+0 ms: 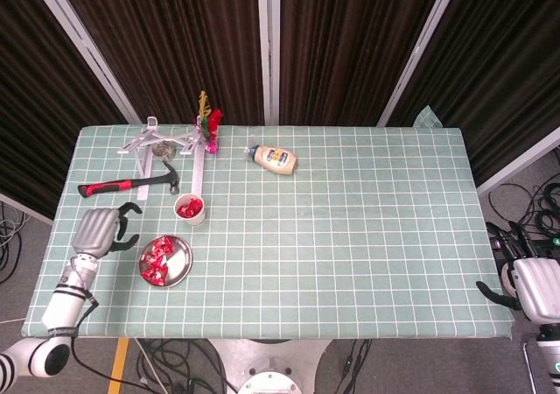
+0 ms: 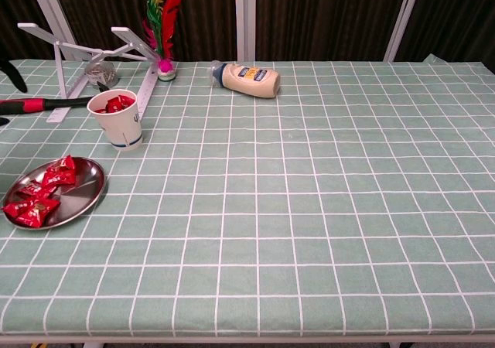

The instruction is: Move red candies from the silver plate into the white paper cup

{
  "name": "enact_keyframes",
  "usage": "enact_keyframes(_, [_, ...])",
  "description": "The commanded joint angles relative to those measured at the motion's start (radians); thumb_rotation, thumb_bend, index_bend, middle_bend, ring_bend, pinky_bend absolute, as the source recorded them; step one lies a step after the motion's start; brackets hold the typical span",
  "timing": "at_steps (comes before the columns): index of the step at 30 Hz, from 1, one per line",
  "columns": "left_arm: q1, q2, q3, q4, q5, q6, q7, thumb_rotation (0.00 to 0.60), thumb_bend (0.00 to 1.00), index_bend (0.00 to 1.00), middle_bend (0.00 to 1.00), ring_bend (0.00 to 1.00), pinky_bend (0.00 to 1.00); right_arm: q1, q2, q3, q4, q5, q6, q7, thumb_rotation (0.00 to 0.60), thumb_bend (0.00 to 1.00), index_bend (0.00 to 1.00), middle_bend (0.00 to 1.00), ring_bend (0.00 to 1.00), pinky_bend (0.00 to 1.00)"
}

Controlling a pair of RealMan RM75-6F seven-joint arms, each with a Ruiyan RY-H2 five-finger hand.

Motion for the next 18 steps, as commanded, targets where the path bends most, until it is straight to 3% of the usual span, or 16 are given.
enact_keyframes(1, [0.105,0.023,0.008,-0.021,-0.001,0.170,0.072,0.600,0.28,0.41,0.68,0.63,0.81,-0.004,-0.003,0.000,0.007,0.004,0.005,-0.005,0.600,0.10,0.08,0.17,0.02,0.23])
enact_keyframes(5, [0.195,0.074,0.030,-0.053,0.015,0.285,0.088,0.600,0.28,0.36,0.41,0.32,0.44,-0.006,-0.014,0.001,0.026,0.008,0.006,-0.003,0.600,0.11,0.08,0.15,0.00,0.16])
enact_keyframes(7, [0.230,0.096,0.041,-0.064,0.032,0.327,0.083,0.600,0.28,0.35,0.36,0.27,0.38,-0.006,-0.021,0.001,0.036,0.006,0.009,-0.001,0.600,0.12,0.08,0.14,0.00,0.14])
enact_keyframes(14, [0.348,0.162,0.094,-0.141,0.101,0.455,0.081,0.600,0.28,0.35,0.34,0.25,0.33,-0.019,-0.041,-0.002,0.063,0.003,0.028,0.008,0.600,0.12,0.08,0.13,0.00,0.13])
enact_keyframes(18, [0.386,0.185,0.125,-0.200,0.136,0.472,0.087,0.600,0.28,0.35,0.34,0.25,0.33,-0.033,-0.049,-0.008,0.067,-0.004,0.047,0.002,0.600,0.12,0.08,0.13,0.00,0.13])
